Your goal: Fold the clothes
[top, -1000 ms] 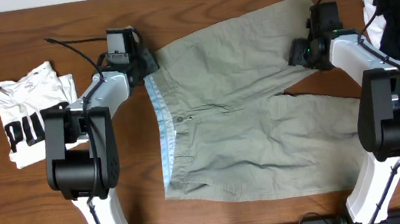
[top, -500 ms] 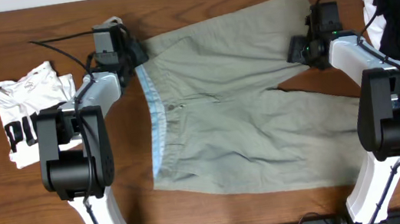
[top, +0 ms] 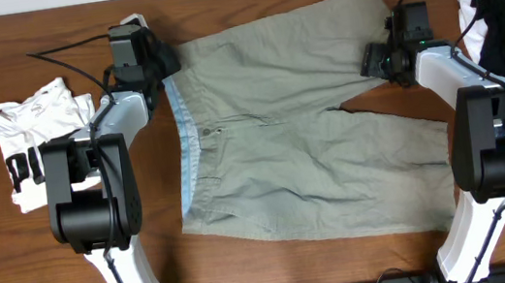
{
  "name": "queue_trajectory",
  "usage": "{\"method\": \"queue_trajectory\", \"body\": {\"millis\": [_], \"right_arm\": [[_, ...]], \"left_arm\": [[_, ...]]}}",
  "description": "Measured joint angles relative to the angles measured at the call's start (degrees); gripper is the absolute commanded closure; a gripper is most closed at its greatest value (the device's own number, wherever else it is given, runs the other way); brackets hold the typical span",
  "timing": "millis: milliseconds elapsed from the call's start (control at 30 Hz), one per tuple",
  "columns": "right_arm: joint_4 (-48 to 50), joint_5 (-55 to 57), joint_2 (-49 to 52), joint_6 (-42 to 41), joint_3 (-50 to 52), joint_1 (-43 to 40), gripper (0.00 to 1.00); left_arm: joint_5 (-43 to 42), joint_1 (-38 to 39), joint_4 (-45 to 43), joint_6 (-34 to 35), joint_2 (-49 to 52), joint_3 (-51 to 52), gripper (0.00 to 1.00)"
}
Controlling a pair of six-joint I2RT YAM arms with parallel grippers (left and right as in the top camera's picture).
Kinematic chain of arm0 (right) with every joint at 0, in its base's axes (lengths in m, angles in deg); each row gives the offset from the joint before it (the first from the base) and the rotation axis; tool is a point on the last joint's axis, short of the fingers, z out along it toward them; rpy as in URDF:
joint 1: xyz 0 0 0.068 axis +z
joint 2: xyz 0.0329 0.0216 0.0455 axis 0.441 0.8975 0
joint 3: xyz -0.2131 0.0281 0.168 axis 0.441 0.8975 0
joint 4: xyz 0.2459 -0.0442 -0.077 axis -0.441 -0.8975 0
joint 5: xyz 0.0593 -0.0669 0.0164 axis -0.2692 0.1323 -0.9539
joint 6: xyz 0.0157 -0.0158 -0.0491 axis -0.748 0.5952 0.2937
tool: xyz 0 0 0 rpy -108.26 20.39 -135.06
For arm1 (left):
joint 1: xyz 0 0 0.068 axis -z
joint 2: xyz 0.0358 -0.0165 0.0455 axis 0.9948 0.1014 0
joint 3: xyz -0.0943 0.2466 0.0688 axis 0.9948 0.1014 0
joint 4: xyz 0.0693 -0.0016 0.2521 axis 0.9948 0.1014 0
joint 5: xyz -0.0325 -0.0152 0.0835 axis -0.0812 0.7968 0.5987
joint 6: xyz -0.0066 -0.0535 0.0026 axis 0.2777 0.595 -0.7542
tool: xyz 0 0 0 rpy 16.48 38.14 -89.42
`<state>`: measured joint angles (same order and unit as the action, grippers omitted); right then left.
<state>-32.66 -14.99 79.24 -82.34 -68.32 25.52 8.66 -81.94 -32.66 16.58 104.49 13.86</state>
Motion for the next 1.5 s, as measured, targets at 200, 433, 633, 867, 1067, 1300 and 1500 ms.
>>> {"method": "queue_trajectory", "body": {"millis": [200,433,633,867,1067,1300,1500], "right_arm": [[-0.4,0.6,-0.7,0.3,0.1,-2.8,0.28],[-8.9,1.9,-10.2,1.7,0.4,-9.8,0.16],[-25.5,2.6,-20.7,2.3,0.4,-13.9,0.07],[-40.1,2.2,-25.0,2.6,0.5,-16.4,0.05],[-43.5,0.7,-27.8,2.7,2.3,-17.4,0.05],[-43.3,-1.9,-36.5,2.3,12.1,-17.5,0.05],[-41.9,-2.9,-45.2,-1.9,22.2,-17.5,0.06]], "left_arm": [[-2.8,-0.3,7.9,-1.0,0.0,0.0,0.02],[-3.8,-0.4,25.0,-4.1,-2.7,0.0,0.02],[-4.0,-0.4,41.6,-4.8,-14.1,0.2,0.02],[-4.1,-0.4,64.1,-4.9,-28.2,-0.2,0.02],[-4.0,-0.2,72.7,-5.6,-33.1,1.1,0.02],[-3.8,3.2,73.5,-5.8,-42.5,10.1,0.02],[-3.8,6.3,73.7,-4.3,-49.5,20.0,0.02]]}}
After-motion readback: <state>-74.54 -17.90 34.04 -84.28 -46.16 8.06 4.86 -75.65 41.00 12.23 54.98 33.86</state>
